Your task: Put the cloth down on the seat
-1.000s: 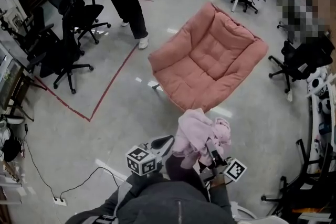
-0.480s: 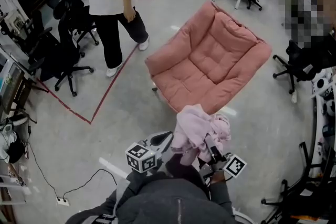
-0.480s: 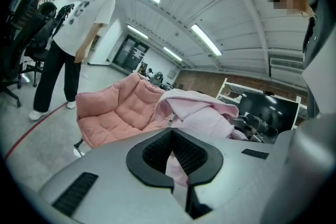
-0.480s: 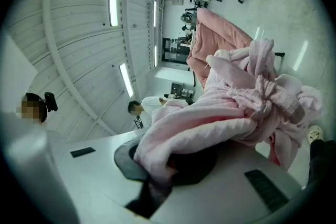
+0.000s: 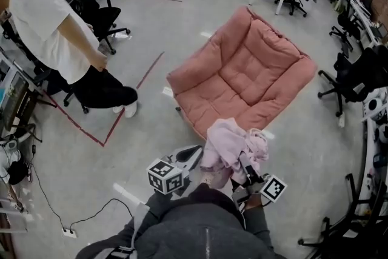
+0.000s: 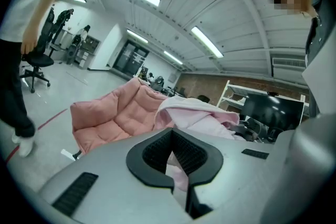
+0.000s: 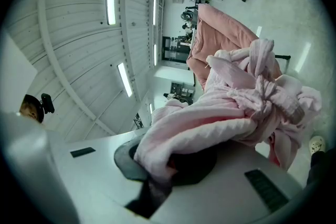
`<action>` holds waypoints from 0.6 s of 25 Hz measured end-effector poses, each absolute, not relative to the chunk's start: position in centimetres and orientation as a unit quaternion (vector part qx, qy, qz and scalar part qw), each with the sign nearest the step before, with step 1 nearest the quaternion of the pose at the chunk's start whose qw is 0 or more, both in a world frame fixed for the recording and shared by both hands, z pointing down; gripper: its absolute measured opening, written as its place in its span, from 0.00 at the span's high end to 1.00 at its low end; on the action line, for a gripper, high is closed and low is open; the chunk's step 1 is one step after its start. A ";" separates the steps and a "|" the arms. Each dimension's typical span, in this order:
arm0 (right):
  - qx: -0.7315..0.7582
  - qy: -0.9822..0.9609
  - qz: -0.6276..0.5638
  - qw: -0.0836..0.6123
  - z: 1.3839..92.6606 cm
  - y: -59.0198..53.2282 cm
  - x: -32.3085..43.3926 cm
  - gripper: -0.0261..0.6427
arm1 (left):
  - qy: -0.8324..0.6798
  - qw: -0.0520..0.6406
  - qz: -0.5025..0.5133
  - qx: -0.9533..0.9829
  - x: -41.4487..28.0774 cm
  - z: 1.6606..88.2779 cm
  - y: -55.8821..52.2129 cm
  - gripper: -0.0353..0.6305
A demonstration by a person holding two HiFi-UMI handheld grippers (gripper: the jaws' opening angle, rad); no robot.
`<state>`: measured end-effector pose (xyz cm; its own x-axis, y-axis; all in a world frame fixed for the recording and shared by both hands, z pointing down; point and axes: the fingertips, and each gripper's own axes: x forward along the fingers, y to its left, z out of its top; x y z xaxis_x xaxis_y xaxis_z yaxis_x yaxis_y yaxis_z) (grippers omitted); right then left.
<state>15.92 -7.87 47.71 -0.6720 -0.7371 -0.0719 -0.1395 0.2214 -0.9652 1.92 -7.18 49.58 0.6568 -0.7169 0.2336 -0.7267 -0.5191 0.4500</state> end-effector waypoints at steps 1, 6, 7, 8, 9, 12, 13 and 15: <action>-0.298 0.734 -0.547 0.271 47.6 -8.4 15.9 0.90 | -0.416 0.262 0.008 0.871 1.9 49.5 -7.7 0.94; -0.290 0.740 -0.546 0.264 47.5 -11.0 16.1 0.90 | -0.429 0.257 0.005 0.866 1.9 49.5 -10.1 0.94; -0.290 0.741 -0.546 0.262 47.7 -11.4 16.2 0.90 | -0.431 0.256 0.004 0.865 2.1 49.5 -10.5 0.94; -0.289 0.743 -0.545 0.260 47.8 -11.9 16.4 0.90 | -0.432 0.255 0.003 0.865 2.2 49.5 -10.9 0.94; -0.288 0.744 -0.544 0.259 47.9 -12.4 16.5 0.90 | -0.433 0.254 0.003 0.865 2.3 49.6 -11.2 0.94; -0.281 0.743 -0.546 0.265 47.8 -13.6 16.3 0.90 | -0.439 0.249 0.003 0.863 2.0 49.5 -12.1 0.94; -0.279 0.743 -0.546 0.268 47.6 -13.9 16.2 0.90 | -0.441 0.247 0.003 0.863 1.7 49.4 -12.3 0.94; -0.275 0.746 -0.543 0.271 47.3 -14.3 16.0 0.90 | -0.445 0.243 0.001 0.862 1.4 49.2 -12.5 0.94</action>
<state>16.01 -14.25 47.27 -0.7024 -0.7039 -0.1060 -0.1156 0.2598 -0.9587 1.40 -12.52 49.23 0.6032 -0.7669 0.2191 -0.7682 -0.4847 0.4182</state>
